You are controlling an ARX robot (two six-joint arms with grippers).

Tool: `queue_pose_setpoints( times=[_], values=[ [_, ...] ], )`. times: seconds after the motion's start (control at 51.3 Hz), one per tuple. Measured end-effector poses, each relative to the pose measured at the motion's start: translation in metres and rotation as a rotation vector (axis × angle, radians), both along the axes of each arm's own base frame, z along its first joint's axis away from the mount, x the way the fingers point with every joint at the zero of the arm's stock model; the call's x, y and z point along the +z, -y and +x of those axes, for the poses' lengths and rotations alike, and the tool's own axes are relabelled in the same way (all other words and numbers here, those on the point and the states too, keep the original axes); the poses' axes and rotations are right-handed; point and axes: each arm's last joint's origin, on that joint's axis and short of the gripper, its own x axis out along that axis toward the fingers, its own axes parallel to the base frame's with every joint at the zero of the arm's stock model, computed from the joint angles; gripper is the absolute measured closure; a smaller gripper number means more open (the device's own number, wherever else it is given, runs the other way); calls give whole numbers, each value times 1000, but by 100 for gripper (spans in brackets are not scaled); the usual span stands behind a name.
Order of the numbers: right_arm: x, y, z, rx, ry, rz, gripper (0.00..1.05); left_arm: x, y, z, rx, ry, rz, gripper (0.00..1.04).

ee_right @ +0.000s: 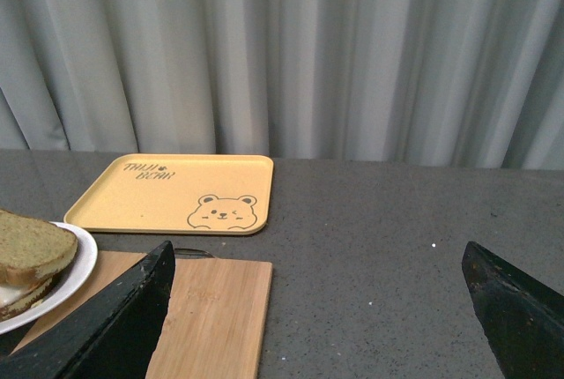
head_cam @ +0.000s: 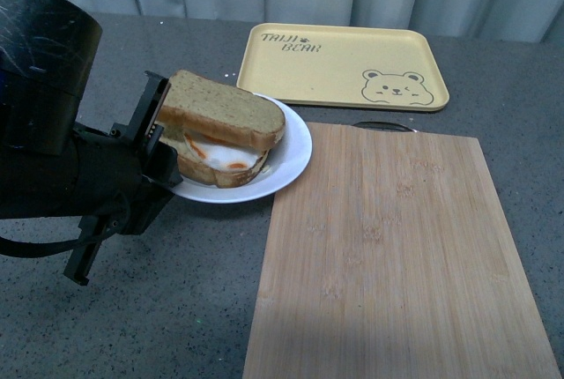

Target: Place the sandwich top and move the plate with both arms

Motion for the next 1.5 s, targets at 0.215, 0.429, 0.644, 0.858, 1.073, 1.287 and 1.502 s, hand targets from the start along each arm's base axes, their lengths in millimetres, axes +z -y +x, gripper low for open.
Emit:
queue_pose_setpoints(
  times=[0.215, 0.429, 0.644, 0.858, 1.073, 1.287, 1.502],
  values=[
    [0, 0, 0, 0, 0, 0, 9, -1, -13, -12, 56, 104, -113, 101],
    [0, 0, 0, 0, 0, 0, 9, 1, -24, -27, 121, 248, -223, 101],
    [0, 0, 0, 0, 0, 0, 9, 16, -25, -26, 146, 423, -290, 101],
    [0, 0, 0, 0, 0, 0, 9, 28, -6, -7, 113, 470, -304, 101],
    [0, 0, 0, 0, 0, 0, 9, 32, 47, 51, 71, 463, -295, 101],
    [0, 0, 0, 0, 0, 0, 9, 17, 104, 109, 59, 361, -251, 101],
    [0, 0, 0, 0, 0, 0, 9, 12, 130, 143, 51, 328, -233, 101]
  ],
)
